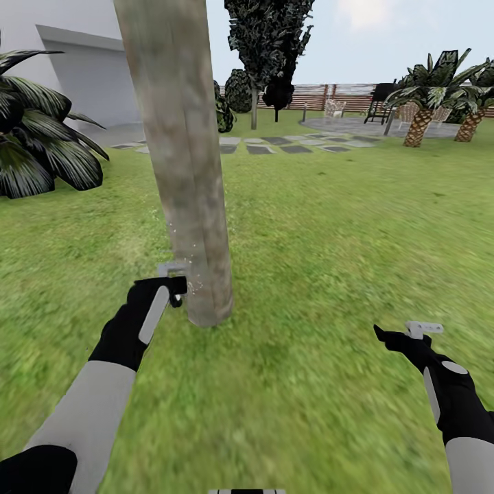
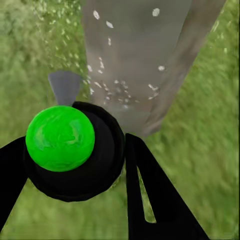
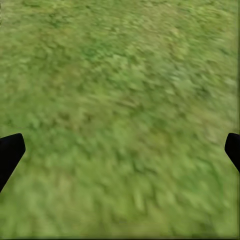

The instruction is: In the garden, pick up the pesticide atomizer on the floor and spray pesticide onto both trees until each tree trunk is fully covered.

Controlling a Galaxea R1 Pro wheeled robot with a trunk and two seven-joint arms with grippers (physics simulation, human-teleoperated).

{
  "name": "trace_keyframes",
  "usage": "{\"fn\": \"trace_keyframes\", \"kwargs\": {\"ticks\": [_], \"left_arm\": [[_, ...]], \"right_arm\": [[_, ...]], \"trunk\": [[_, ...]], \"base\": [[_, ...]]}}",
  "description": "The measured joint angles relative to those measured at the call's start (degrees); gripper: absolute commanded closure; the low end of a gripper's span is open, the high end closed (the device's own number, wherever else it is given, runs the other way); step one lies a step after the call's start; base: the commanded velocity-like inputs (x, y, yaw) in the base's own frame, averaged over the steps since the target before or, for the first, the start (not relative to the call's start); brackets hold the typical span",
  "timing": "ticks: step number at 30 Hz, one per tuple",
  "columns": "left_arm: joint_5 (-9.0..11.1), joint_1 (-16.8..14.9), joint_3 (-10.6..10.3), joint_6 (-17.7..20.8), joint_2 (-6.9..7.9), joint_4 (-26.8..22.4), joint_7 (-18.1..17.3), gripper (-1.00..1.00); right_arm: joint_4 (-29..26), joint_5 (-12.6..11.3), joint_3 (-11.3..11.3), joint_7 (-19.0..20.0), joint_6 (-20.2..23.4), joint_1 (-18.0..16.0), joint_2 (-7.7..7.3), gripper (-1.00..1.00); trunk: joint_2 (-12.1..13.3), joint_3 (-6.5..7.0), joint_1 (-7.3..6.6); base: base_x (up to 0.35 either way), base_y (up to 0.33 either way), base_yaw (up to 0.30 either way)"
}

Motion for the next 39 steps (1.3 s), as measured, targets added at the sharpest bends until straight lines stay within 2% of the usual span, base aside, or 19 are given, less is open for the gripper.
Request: {"fn": "trace_keyframes", "kwargs": {"ticks": [4, 5, 6, 10, 14, 18, 21, 24, 28, 31, 34, 36, 39], "left_arm": [[0.5, -5.7, 0.0, 7.7, -0.44, -1.5, 0.2, 1.0], [0.4, -8.1, 0.1, 9.1, -0.76, -1.4, 0.2, 1.0], [0.1, -10.8, 0.2, 9.8, -0.87, -1.0, 0.3, 1.0], [0.2, -15.7, 0.7, 13.0, -0.82, -0.6, 0.3, 1.0], [0.2, -18.2, 2.1, 13.7, -0.75, -0.6, 0.2, 1.0], [0.7, -17.2, 2.4, 13.7, -0.86, -0.6, 0.1, 1.0], [0.7, -13.3, 2.2, 13.4, -1.36, -0.3, -0.2, 1.0], [0.5, -11.8, 2.0, 13.4, -1.38, 2.0, -0.6, 1.0], [0.8, -10.2, -2.4, 13.1, -1.41, 6.3, -1.0, 1.0], [0.7, -8.0, -3.2, 12.5, -1.41, 8.8, -0.9, 1.0], [0.6, -7.1, -3.2, 9.6, -1.3, 12.6, -0.9, 1.0], [0.6, -6.4, -3.3, 2.5, -1.33, 18.8, -0.9, 1.0], [0.4, -6.2, -3.3, -4.4, -1.41, 25.0, -0.9, 1.0]], "right_arm": [[0.0, 0.0, 0.0, 0.0, 0.0, 0.0, 0.0, -1.0], [0.0, 0.0, 0.0, 0.0, 0.0, 0.0, 0.0, -1.0], [0.0, 0.0, 0.0, 0.0, 0.0, 0.0, 0.0, -1.0], [0.0, 0.0, 0.0, -0.1, 0.0, 0.0, 0.0, -1.0], [0.1, 0.0, 0.1, -0.1, 0.0, 0.0, 0.0, -1.0], [0.1, 0.0, 0.1, -0.1, 0.0, 0.0, 0.0, -1.0], [0.1, 0.0, 0.1, -0.1, 0.0, 0.0, 0.0, -1.0], [0.1, 0.0, 0.1, -0.1, 0.0, 0.0, 0.0, -1.0], [0.1, 0.0, 0.1, -0.1, 0.0, 0.0, 0.04, -1.0], [0.1, 0.0, 0.1, -0.1, 0.0, 0.0, 0.05, -1.0], [0.1, 0.0, 0.1, -0.1, 0.0, 0.0, 0.07, -1.0], [0.1, 0.0, 0.1, 0.0, 0.0, 0.0, 0.05, -1.0], [0.1, 0.0, 0.1, 0.0, 0.0, 0.0, 0.02, -1.0]], "trunk": [[0.0, 0.0, 0.0], [0.0, 0.0, 0.0], [0.0, 0.0, 0.0], [0.0, 0.0, 0.0], [0.0, -0.01, 0.01], [0.0, -0.02, 0.01], [0.0, -0.02, 0.01], [0.0, -0.02, 0.01], [0.0, -0.02, 0.01], [0.0, -0.02, 0.01], [0.0, -0.02, 0.01], [0.0, -0.02, 0.01], [0.0, -0.02, 0.01]], "base": [[-0.004, 0.0, 0.0], [0.0, 0.0, 0.0], [0.0, 0.0, 0.0], [0.0, 0.0, 0.0], [0.0, 0.0, 0.0], [0.0, 0.0, 0.0], [0.0, 0.0, 0.0], [0.0, 0.0, 0.0], [0.0, 0.0, 0.0], [0.0, 0.0, 0.0], [0.0, 0.0, 0.0], [0.0, 0.0, 0.0], [0.0, 0.0, 0.0]]}}
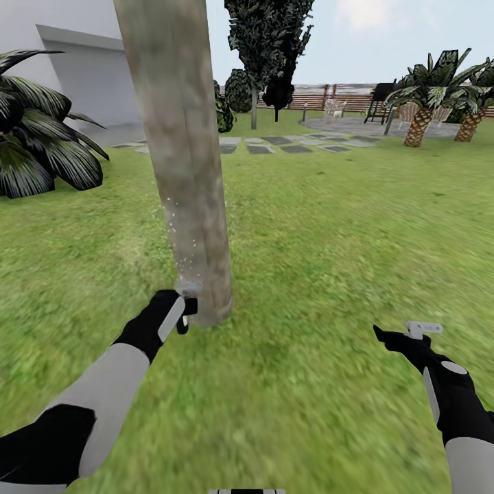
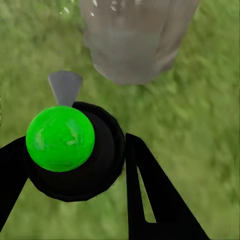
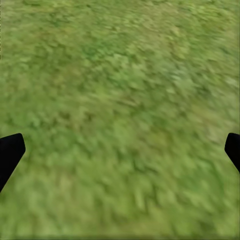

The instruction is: In the garden, pick up the pesticide atomizer on the floor and spray pesticide onto both trees until each tree trunk is fully covered.

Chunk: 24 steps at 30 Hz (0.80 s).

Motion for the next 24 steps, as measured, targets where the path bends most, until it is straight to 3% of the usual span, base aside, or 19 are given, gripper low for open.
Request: {"fn": "trace_keyframes", "kwargs": {"ticks": [2, 7, 11, 14, 24], "left_arm": [[-0.3, 0.1, 0.0, -8.1, -0.16, 6.5, 0.1, 1.0], [-0.6, 0.5, 0.1, -23.8, -0.07, 19.8, 0.9, 1.0], [-0.6, 4.9, 0.0, -32.6, -0.14, 21.6, 0.8, 1.0], [-0.7, 5.7, -0.1, -34.6, -0.14, 21.7, 0.5, 1.0], [-0.6, 5.8, -0.1, -34.7, -0.3, 22.0, 0.1, 1.0]], "right_arm": [[0.0, 0.0, 0.0, 0.1, 0.0, 0.0, -0.02, -1.0], [0.1, 0.0, 0.0, 0.1, 0.0, 0.0, 0.03, -1.0], [0.1, -0.1, 0.1, 0.1, 0.0, 0.0, 0.07, -1.0], [0.1, 0.0, 0.1, 0.0, -0.1, 0.0, 0.21, -1.0], [0.0, 0.0, 0.0, 0.1, 0.0, 0.0, -0.02, -1.0]], "trunk": [[0.0, -0.01, 0.0], [0.0, -0.04, 0.0], [0.0, -0.09, 0.0], [0.0, -0.09, -0.01], [0.0, -0.09, -0.01]], "base": [[0.0, 0.0, 0.0], [0.0, 0.0, 0.135], [0.0, 0.0, 0.115], [0.0, -0.139, 0.009], [0.009, -0.267, 0.0]]}}
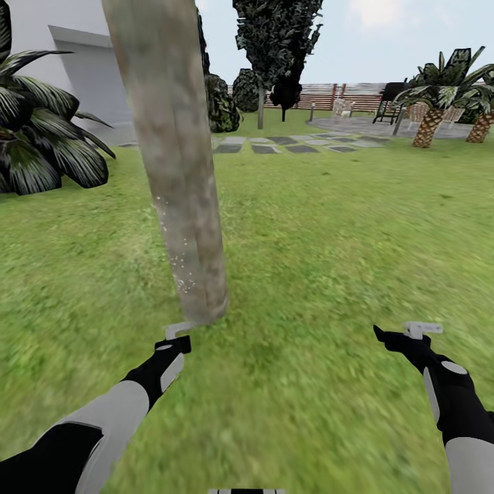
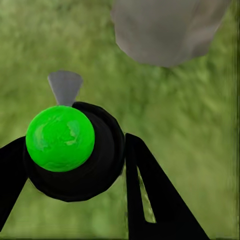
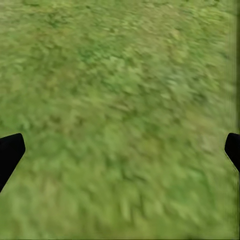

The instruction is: In the garden, pick up the pesticide atomizer on the floor and spray pesticide onto both trees until each tree trunk is fully covered.

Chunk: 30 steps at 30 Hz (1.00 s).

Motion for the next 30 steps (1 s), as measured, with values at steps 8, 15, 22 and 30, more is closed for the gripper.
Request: {"fn": "trace_keyframes", "kwargs": {"ticks": [8, 15, 22, 30], "left_arm": [[0.0, 0.1, 0.0, -0.1, -0.51, 0.2, 0.1, 1.0], [-0.1, 0.1, 0.1, -0.1, -1.11, 0.3, 0.1, 1.0], [-0.1, 0.1, 0.1, 0.0, -1.01, 0.3, 0.1, 1.0], [0.0, 0.1, 0.1, -0.1, -0.99, 0.3, 0.1, 1.0]], "right_arm": [[0.2, 0.0, 0.0, -0.2, -0.1, 0.0, 0.11, -1.0], [0.1, -0.1, 0.0, -0.2, -0.1, 0.0, 0.17, -1.0], [0.2, 0.0, 0.1, -0.3, -0.1, 0.0, 0.19, -1.0], [0.7, 0.0, 0.1, -0.3, -0.2, 0.0, 0.26, -1.0]], "trunk": [[0.0, 0.0, 0.0], [0.0, 0.0, 0.0], [0.0, 0.0, 0.0], [0.0, 0.0, 0.0]], "base": [[0.178, -0.238, 0.132], [0.066, -0.257, 0.067], [0.013, -0.271, 0.013], [0.236, -0.193, 0.247]]}}
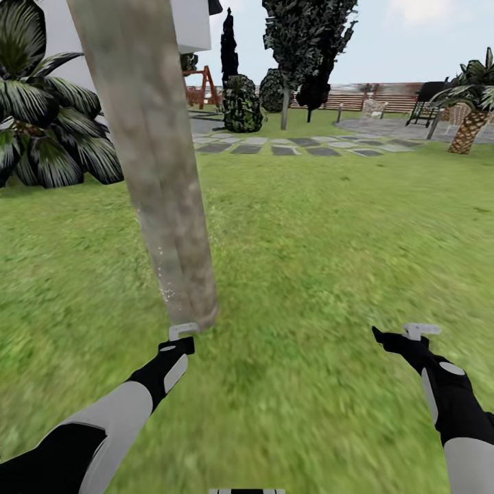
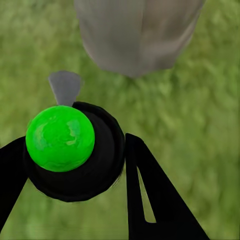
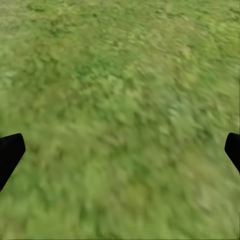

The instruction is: In the garden, pick up the pesticide atomizer on the floor and spray pesticide onto both trees until each tree trunk is fully covered.

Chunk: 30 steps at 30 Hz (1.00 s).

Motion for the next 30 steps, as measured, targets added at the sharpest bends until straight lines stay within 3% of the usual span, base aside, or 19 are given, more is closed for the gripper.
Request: {"fn": "trace_keyframes", "kwargs": {"ticks": [4, 14, 30], "left_arm": [[0.0, 0.0, 0.0, -0.4, -0.07, 0.0, -0.1, 1.0], [0.0, 0.0, 0.0, -0.5, -0.16, 0.1, 0.2, 1.0], [0.1, 0.0, 0.0, -0.5, -0.16, 0.1, 0.3, 1.0]], "right_arm": [[0.5, 0.0, 0.0, 0.0, -2.5, 0.0, 0.0, -1.0], [0.5, 0.0, 0.0, 0.0, -2.7, 0.0, 0.15, -1.0], [0.8, 0.0, 0.0, 0.0, -2.7, 0.0, 0.18, -1.0]], "trunk": [[0.0, 0.0, 0.0], [0.0, 0.0, 0.0], [0.0, 0.0, 0.0]], "base": [[0.172, -0.223, 0.273], [0.007, -0.272, 0.114], [0.106, -0.27, 0.271]]}}
